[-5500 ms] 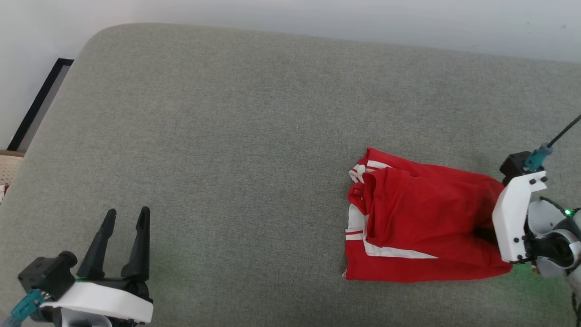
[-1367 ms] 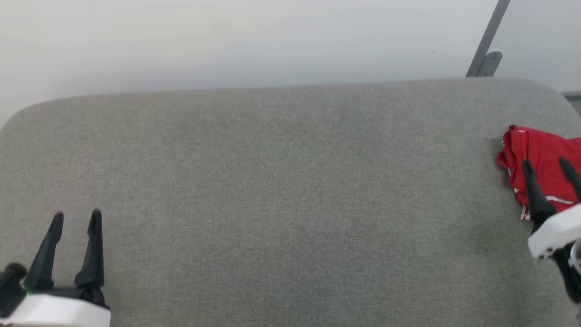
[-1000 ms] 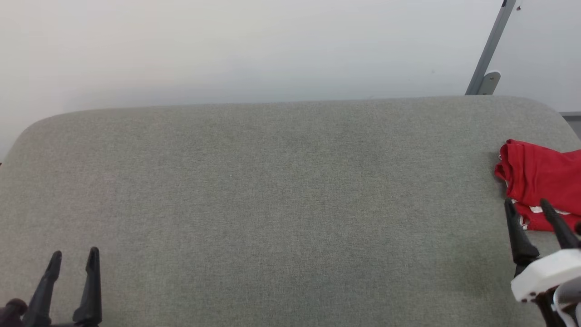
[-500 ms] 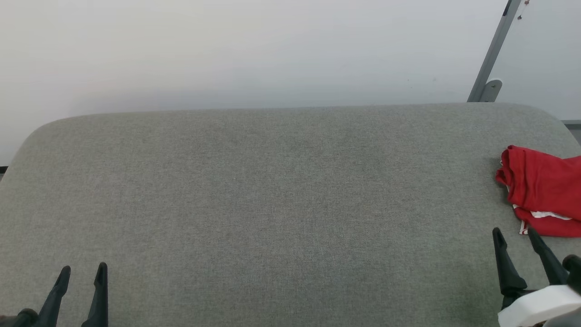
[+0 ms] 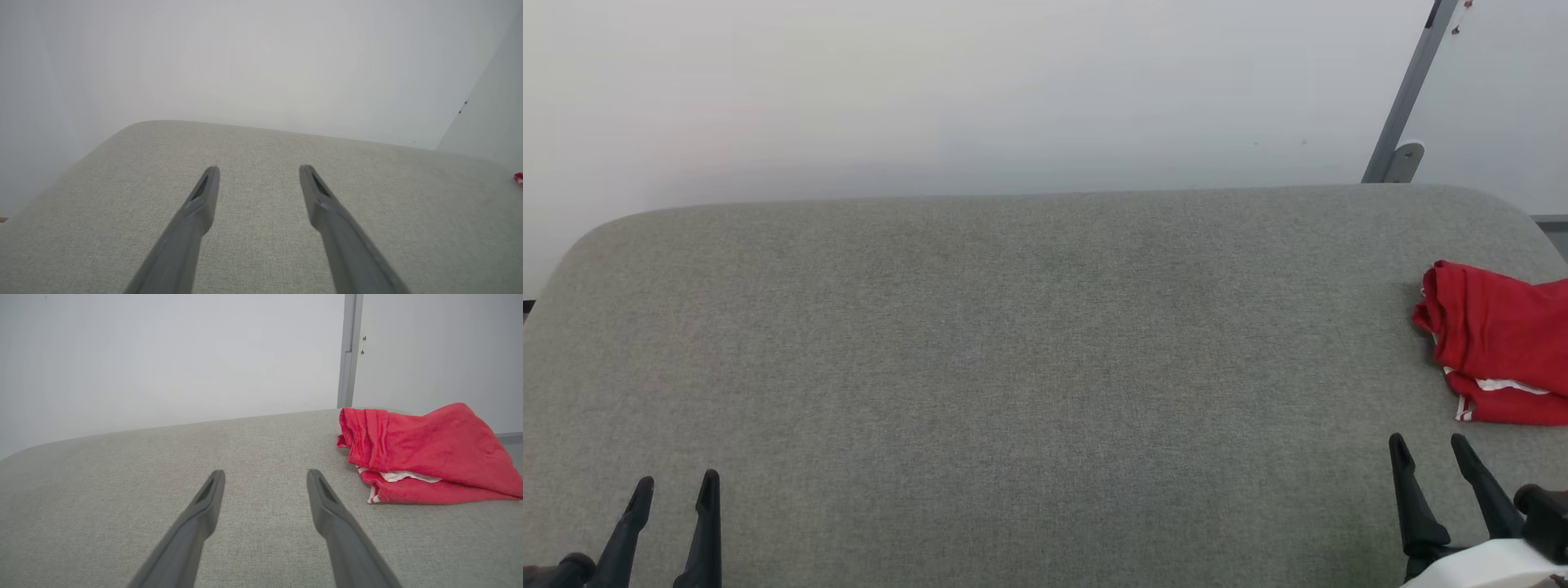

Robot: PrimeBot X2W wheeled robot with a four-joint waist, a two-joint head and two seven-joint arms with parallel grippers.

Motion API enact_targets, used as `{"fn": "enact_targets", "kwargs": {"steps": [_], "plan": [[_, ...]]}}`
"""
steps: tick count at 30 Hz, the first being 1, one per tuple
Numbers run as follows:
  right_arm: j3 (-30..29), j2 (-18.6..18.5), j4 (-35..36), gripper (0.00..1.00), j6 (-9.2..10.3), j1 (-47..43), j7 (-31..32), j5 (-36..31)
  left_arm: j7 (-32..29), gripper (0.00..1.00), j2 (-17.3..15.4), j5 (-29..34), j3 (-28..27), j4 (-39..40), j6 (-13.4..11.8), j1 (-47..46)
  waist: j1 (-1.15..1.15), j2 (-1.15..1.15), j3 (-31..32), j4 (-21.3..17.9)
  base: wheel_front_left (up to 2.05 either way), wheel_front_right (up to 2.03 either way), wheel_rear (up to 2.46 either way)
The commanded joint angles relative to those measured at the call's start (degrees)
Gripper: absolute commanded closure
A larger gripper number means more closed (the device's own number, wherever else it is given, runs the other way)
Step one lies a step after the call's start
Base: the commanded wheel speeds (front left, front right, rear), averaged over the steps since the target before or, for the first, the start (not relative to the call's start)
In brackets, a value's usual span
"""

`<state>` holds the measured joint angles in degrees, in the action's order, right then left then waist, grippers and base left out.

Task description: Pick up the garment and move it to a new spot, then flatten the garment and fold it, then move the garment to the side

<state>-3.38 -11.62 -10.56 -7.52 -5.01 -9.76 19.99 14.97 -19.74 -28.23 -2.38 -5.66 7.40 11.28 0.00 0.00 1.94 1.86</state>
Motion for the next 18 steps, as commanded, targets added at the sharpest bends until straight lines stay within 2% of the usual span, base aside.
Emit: {"fn": "enact_targets", "kwargs": {"steps": [1, 17, 18], "plan": [[0.0, 0.2, 0.5, 0.00, 0.06, -0.4, 0.0, -0.1, 0.3, 0.00, 0.0, 0.0, -0.2, 0.0, 0.1, -0.6, 0.00, 0.00, 0.0, 0.0, 0.00, 0.00, 0.00], [-0.2, 1.7, 1.6, 0.00, 0.07, -1.3, 1.1, -0.9, 0.3, 0.00, 0.6, 0.5, -0.3, 0.8, 0.1, -1.4, 0.00, 0.00, 0.0, 0.0, 0.00, 0.00, 0.00], [-0.3, 1.6, 1.0, 1.00, 0.00, -1.0, 0.8, -0.8, 0.0, 1.00, 0.5, 0.1, 0.0, 0.5, 0.0, -0.6, 0.00, 0.00, 0.0, 0.0, 0.00, 0.00, 0.00]]}}
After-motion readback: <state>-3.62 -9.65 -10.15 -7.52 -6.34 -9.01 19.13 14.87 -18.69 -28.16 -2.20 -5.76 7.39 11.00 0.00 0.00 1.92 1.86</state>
